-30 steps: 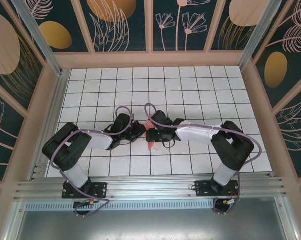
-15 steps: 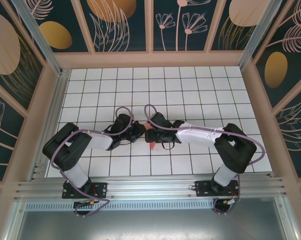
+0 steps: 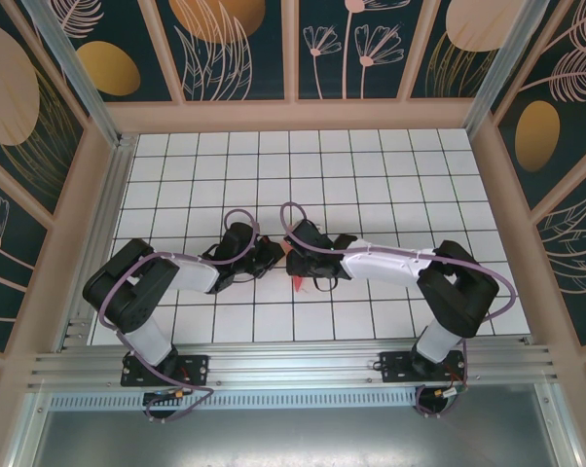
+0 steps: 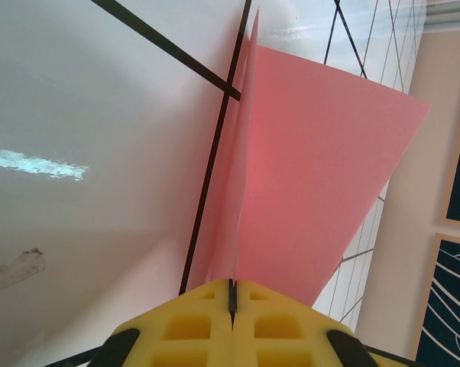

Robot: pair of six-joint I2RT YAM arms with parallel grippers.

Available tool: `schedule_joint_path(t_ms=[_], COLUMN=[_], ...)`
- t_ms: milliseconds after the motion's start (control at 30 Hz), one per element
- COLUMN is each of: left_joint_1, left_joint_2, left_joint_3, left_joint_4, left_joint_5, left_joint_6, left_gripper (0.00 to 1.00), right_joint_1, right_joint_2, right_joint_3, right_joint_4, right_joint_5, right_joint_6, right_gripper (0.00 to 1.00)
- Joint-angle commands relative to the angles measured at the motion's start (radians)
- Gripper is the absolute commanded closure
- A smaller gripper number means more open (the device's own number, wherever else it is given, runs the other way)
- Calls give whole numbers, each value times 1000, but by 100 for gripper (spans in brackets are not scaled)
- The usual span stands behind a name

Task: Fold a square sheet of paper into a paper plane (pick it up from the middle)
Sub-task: Move the paper plane to the top-center of the table.

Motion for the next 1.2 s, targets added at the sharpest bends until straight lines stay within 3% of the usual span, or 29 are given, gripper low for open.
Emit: schedule_joint_path(t_ms=[0,467,600,833,1167], left_joint_1=[3,4,4,3,4], left_joint_2=[11,15,13,12,19], left_joint_3=[-10,-11,-16,-20,-19], left_joint_4=[37,40,43,46,48], left_joint_5=[3,6,2,2,-3], left_joint_6=[-8,-11,-13,-14,-24], left_gripper=[100,100,100,100,100], right_joint_1=[15,22,22,26,49], right_joint_2=[25,80,94,102,108], right_joint_3=[38,66,72,75,58], right_joint_4=[-21,-51,-45,-22,-32], right_joint_5=[30,52,44,29,13], right_joint_6=[5,34,39,17,-2], right_gripper=[55,62,70,59,65])
